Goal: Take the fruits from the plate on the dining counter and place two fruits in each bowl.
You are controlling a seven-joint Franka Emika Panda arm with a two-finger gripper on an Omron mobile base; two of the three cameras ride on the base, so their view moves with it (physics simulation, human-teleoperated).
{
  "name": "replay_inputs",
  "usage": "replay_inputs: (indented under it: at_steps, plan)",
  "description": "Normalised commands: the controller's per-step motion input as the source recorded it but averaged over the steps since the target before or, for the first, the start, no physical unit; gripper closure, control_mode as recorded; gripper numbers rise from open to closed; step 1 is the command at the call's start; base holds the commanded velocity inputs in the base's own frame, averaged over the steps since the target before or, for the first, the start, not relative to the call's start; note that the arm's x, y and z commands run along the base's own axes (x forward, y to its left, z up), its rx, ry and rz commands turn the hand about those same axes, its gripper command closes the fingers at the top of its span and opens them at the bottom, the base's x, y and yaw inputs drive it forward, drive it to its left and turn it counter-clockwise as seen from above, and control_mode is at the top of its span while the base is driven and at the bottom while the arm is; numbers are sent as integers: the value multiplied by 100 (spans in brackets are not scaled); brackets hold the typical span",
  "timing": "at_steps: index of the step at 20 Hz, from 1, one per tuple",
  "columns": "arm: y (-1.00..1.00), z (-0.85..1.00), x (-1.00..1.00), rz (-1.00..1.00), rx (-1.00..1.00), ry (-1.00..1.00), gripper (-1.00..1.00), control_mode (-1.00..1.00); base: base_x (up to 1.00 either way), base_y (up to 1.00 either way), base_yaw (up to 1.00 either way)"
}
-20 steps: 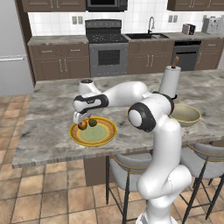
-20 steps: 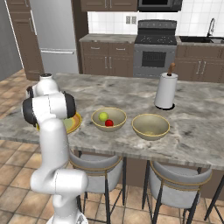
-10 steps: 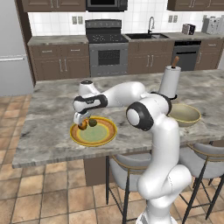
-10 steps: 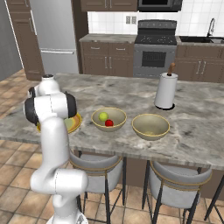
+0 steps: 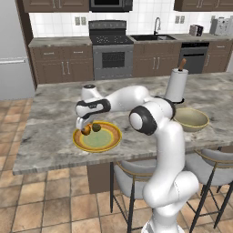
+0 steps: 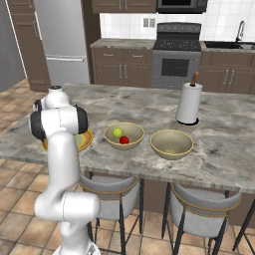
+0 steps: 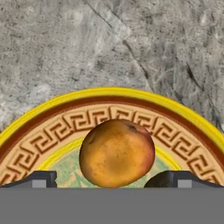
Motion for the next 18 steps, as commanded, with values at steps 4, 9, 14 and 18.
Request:
replay_inputs:
  at_steps: [4,9,14,18]
  plan:
    - [11,-8,4,3,0,0,-100,-100,0,0,0]
    - [9,-11,2,3,0,1,-100,-100,0,0,0]
    - [0,-12,2,1,0,2,-100,-100,0,0,0]
    - [0,-18,1,0,-1,2,-100,-100,0,0,0]
